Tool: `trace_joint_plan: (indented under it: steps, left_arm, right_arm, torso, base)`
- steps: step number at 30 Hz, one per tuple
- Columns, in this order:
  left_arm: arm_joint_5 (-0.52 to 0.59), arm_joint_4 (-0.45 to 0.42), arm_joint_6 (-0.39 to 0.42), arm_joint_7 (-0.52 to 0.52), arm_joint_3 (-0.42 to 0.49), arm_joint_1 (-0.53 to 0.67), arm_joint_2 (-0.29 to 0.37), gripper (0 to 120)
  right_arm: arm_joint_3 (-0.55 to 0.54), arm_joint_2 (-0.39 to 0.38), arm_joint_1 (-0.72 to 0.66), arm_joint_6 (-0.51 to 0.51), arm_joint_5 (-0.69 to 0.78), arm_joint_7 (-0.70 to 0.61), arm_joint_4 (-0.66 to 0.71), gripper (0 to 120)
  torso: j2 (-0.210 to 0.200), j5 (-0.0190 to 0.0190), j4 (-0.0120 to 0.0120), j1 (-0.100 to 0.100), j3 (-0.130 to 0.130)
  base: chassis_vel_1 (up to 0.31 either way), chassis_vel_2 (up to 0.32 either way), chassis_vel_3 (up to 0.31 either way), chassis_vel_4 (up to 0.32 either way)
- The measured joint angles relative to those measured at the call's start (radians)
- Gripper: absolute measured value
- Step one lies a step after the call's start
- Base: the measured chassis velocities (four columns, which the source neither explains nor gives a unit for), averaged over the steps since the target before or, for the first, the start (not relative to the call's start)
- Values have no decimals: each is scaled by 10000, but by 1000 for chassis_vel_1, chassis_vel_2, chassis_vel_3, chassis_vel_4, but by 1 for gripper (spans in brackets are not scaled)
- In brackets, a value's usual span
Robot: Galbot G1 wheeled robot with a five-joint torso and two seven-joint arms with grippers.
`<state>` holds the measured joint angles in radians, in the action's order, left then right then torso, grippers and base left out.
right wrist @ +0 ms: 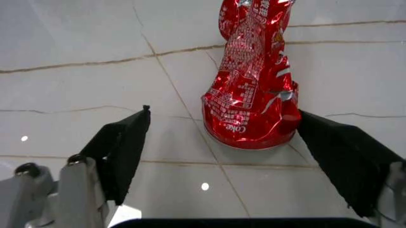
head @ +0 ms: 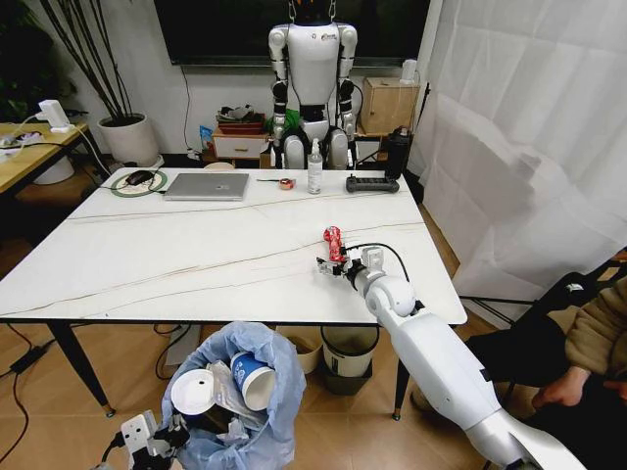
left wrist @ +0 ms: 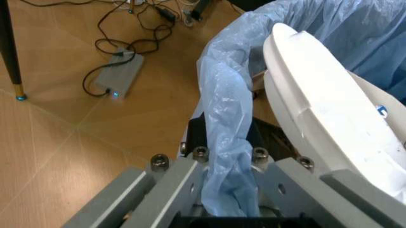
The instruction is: Pick up the trash bin and place the trash from the table into it.
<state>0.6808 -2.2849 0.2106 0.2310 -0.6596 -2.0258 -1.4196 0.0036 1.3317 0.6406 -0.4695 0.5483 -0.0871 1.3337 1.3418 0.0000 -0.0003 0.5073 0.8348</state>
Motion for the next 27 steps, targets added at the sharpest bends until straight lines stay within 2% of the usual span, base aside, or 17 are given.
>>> trace_joint_plan:
  steps: [1, 5, 7, 9, 11, 21, 23, 26, 27]
  left_arm:
    - [0, 0, 0, 0, 0, 0, 0, 0]
    - [10, 23, -1, -1, -5, 27, 3, 0]
    - [11, 34, -1, -1, -2, 38, -1, 0]
    - [14, 60, -1, -1, 7, 65, -10, 0]
    - [20, 85, 0, -1, 10, 80, -12, 0]
    - [51, 196, 0, 0, -5, 133, 14, 0]
    - [65, 209, 2, 0, -6, 144, 30, 0]
    - [112, 210, 16, 4, -8, 163, 81, 0]
    - [112, 210, 16, 4, -8, 163, 81, 0]
  right_arm:
    - [0, 0, 0, 0, 0, 0, 0, 84]
    - [45, 74, -75, 77, -1, 13, -235, 64]
    - [45, 89, -101, 82, -1, 13, -284, 60]
    - [34, 128, -156, 99, -2, 13, -399, 50]
    - [25, 179, -209, 110, -7, 13, -511, 45]
    - [-60, 105, -259, 328, 188, 237, -481, 43]
    - [-117, -38, -188, 538, 596, 401, -122, 43]
    - [-368, -641, 33, 896, 2017, 557, 1056, 43]
    - [-368, -641, 33, 896, 2017, 557, 1056, 43]
  torso:
    - [0, 0, 0, 0, 0]
    - [1, -1, -1, 0, -2]
    - [1, -1, -1, 0, -2]
    - [1, -1, -1, 0, -2]
    - [1, -1, -1, -1, -2]
    - [0, 0, 0, 0, 1]
    - [-1, 7, 1, 1, 3]
    - [0, 1, 5, 0, 0]
    - [0, 1, 5, 0, 0]
  base:
    - [0, 0, 0, 0]
    - [0, 0, 0, 0]
    - [0, 0, 0, 0]
    - [0, 0, 0, 0]
    - [0, 0, 0, 0]
    - [0, 0, 0, 0]
    - [0, 0, 0, 0]
    - [0, 0, 0, 0]
    - [0, 0, 0, 0]
